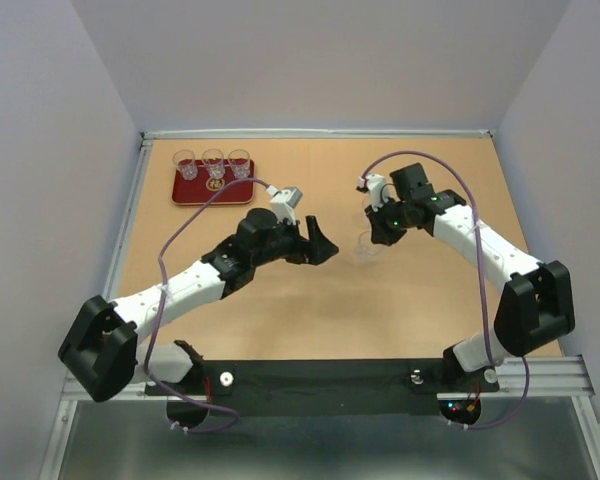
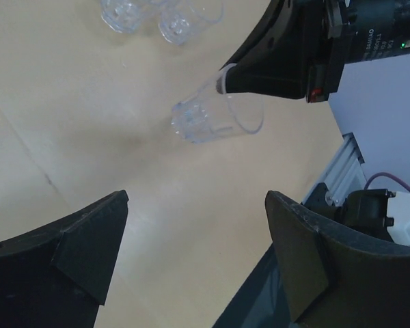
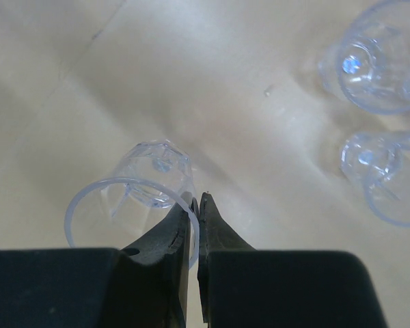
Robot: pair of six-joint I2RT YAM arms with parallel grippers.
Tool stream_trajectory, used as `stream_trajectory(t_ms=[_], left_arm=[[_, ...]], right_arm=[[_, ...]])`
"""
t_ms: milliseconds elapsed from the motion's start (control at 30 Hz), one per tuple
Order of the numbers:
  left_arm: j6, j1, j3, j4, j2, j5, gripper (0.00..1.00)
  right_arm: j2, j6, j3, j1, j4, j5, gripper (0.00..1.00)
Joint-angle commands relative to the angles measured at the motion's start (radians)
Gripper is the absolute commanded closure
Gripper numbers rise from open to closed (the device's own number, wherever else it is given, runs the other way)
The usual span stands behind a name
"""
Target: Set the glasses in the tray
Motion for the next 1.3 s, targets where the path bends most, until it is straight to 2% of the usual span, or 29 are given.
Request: stream_trajectory(t_ms=[0,100,200,400,733,867,900,967,1033,1067,1133,1167,1233,1267], left_arm=[[-0.117,-0.089,0.089,0.026,0.063,-0.198,0.09],[-0.156,-0.152,0.125,-0.014,0.101,-0.270,0.12],[-0.190,-0.204,0.181,-0.053,0.160,-0.410,0.16],[-0.233,-0.250,0.283,-0.191,0.244,-0.568,0.31],[-0.233,-0.279,0.363,-0.258,0.342,-0.717,0.49],[-0.207,-0.281,0.413,-0.264,0.388,-0.761,0.70],[-0.202,-0.281,0.425,-0.299,0.397,-0.784,0.86],[-0.187,-0.281,0.462,-0.319,0.423,-0.804,1.00],[-0.173,-0.282,0.485,-0.336,0.434,-0.830,1.00],[-0.161,-0.281,0.490,-0.340,0.436,-0.838,1.00],[-0.148,-0.282,0.498,-0.340,0.434,-0.852,1.00],[-0.136,-0.282,0.499,-0.344,0.434,-0.855,1.00],[-0.124,-0.282,0.496,-0.342,0.430,-0.863,1.00],[-0.118,-0.281,0.495,-0.344,0.430,-0.866,1.00]], right_arm=[[0.017,0.107,0.062,0.118,0.077,0.115,1.00],[0.028,0.140,0.075,0.158,0.089,0.152,1.00],[0.034,0.177,0.074,0.184,0.110,0.192,1.00],[0.014,0.213,0.048,0.200,0.133,0.204,0.99],[-0.021,0.258,0.034,0.200,0.146,0.138,0.95],[-0.031,0.263,0.029,0.200,0.150,0.112,0.93],[-0.032,0.261,0.029,0.200,0.152,0.113,0.91],[-0.037,0.254,0.028,0.201,0.152,0.114,0.89],[-0.046,0.238,0.023,0.200,0.152,0.097,0.78],[-0.051,0.229,0.019,0.200,0.152,0.074,0.67],[-0.061,0.212,0.014,0.201,0.152,0.058,0.57],[-0.072,0.204,0.013,0.200,0.150,0.046,0.46],[-0.089,0.183,0.009,0.200,0.150,0.044,0.36],[-0.100,0.175,0.009,0.201,0.150,0.046,0.34]])
